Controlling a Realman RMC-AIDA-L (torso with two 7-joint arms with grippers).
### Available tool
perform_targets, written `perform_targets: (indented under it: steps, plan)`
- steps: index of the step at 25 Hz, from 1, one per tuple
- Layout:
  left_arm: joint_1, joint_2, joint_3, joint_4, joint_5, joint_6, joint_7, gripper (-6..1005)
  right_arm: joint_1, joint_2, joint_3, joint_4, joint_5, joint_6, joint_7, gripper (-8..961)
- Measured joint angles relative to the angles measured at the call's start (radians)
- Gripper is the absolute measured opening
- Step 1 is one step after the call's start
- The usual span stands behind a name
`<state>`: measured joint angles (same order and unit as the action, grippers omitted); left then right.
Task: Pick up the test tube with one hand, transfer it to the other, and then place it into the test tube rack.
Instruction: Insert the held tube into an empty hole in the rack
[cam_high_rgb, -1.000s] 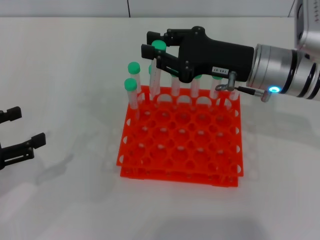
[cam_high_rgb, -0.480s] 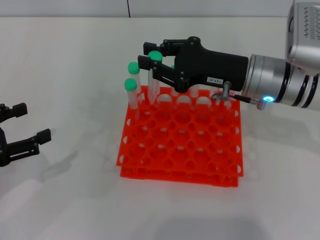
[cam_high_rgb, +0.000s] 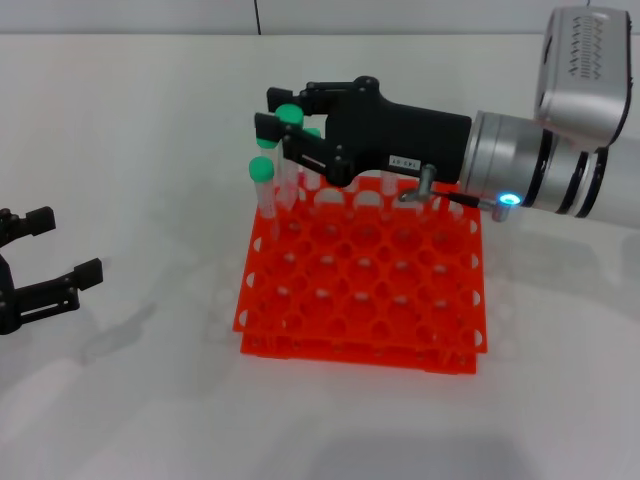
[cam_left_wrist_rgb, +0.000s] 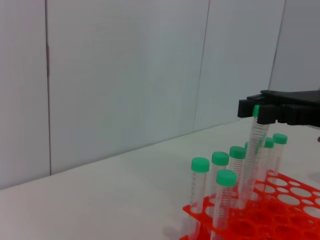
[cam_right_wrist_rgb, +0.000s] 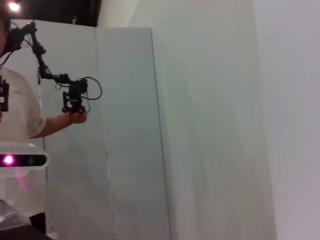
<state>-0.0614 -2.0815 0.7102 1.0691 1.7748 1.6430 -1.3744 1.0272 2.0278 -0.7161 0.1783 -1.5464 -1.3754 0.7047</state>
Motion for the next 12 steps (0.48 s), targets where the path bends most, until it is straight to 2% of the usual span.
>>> perform_targets:
  steps: [5, 12]
  plan:
    - [0.000, 0.000, 0.000, 0.000, 0.000, 0.000, 0.000, 893, -0.009, 0.000, 0.195, 0.001, -0.208, 0.022, 0.000, 320]
    - [-0.001, 0.000, 0.001, 0.000, 0.000, 0.000, 0.000, 894, -0.015, 0.000, 0.237, 0.002, -0.265, 0.042, -0.001, 324]
